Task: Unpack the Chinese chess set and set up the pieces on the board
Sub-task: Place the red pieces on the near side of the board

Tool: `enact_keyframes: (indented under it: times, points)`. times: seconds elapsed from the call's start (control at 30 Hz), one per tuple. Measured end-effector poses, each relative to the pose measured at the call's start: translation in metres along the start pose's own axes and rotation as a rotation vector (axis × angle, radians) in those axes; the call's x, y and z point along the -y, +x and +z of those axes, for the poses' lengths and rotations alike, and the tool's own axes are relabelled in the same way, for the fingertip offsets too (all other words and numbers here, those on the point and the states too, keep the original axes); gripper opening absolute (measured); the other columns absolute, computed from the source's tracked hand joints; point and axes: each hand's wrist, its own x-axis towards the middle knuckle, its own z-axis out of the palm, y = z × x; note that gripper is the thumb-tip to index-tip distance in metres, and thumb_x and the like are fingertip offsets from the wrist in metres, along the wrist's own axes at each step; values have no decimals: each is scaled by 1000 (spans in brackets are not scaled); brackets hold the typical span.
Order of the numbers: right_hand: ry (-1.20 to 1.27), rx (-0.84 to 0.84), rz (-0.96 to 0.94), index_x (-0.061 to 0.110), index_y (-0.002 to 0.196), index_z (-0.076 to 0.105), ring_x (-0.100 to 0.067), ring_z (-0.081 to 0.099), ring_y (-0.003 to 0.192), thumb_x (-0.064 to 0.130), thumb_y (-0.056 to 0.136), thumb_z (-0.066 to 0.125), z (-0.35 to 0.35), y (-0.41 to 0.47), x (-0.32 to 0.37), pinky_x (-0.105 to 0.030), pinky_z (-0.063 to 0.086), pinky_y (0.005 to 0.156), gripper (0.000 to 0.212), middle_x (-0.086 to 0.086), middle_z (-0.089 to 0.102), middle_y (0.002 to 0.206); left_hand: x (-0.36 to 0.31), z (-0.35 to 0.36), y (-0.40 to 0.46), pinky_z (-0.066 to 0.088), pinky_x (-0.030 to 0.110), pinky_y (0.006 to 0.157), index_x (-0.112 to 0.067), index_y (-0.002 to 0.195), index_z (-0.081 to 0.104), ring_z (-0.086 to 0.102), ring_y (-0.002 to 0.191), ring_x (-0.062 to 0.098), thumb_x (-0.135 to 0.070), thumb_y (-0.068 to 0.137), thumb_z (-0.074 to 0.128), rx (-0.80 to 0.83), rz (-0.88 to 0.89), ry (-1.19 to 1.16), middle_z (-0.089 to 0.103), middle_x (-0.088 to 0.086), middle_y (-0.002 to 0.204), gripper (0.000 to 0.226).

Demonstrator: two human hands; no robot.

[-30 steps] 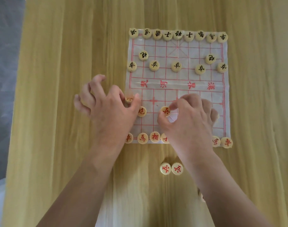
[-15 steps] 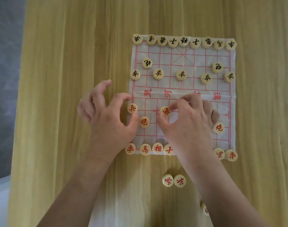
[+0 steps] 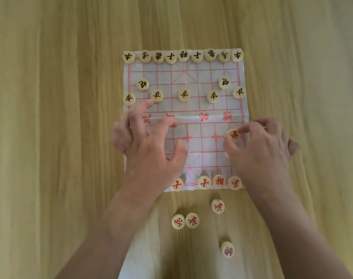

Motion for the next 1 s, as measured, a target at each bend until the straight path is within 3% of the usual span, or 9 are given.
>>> enact_keyframes:
  times: [0.5,0.77,1.0]
  points:
    - [4,-55,77,26,102,63,-21,50,107,45,86,54,6,8,-17,-37,24,96,26,3,51,116,-1,6,1,12,49,114,-32,105,63,20,140,27,-41,78,58,-7,-15,7,31,-1,149,28]
    - [27,-59,106,26,97,61,-21,50,101,44,86,52,6,7,-16,-36,23,94,23,5,52,112,2,6,1,5,39,115,-33,105,62,16,141,23,-39,78,60,14,-41,-1,27,-5,149,28]
    - [91,-114,78,26,115,55,-20,45,113,44,88,56,0,-4,-15,-35,23,96,32,4,49,120,-5,9,0,11,48,114,-34,103,62,18,141,26,-39,80,58,24,-9,23,30,-4,148,25]
